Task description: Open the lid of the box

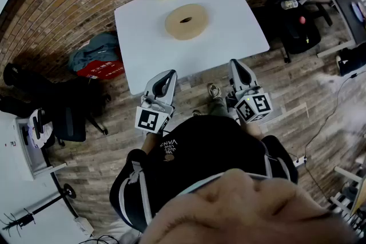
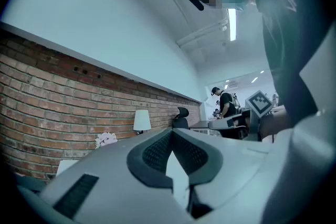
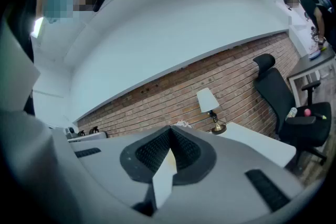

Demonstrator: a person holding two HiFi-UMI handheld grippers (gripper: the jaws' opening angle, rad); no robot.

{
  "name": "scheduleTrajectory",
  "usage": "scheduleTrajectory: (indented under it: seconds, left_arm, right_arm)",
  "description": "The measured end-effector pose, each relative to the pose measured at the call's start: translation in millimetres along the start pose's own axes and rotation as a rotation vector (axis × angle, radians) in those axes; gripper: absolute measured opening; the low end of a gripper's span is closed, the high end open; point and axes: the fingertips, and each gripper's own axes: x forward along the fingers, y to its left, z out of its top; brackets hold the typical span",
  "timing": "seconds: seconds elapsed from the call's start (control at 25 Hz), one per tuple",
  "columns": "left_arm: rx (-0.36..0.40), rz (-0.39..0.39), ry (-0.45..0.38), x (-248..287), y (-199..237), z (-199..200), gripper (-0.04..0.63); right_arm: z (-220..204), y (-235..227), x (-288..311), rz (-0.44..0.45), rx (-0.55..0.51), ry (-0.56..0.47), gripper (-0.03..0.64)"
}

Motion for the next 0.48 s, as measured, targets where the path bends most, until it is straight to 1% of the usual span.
scheduleTrajectory:
  seconds: [0.16,0.28,0.4,0.48]
  left_arm:
    - [-0.007,-0.007,0.005,8.8,4.2,-4.9,0.009]
    - [-0.009,-0.001,0.010,18.3,9.3,-7.2,0.009]
    - [-0.014,0.004,0.016,33.5,14.0,-9.9,0.009]
    - [-0.013,0.007,0.017,45.4,17.4,-11.3,0.009]
  right_arm:
    - [10.8,-2.6,7.4,0.006,0.016,-0.031,0.005]
    - [10.0,-11.4,15.2,-0.003,0.017,-0.011,0.005]
    - [9.9,-28.1,22.8,-0.009,0.038,0.005,0.005]
    - [10.3,-40.3,30.4,-0.004,0.031,0.010,0.005]
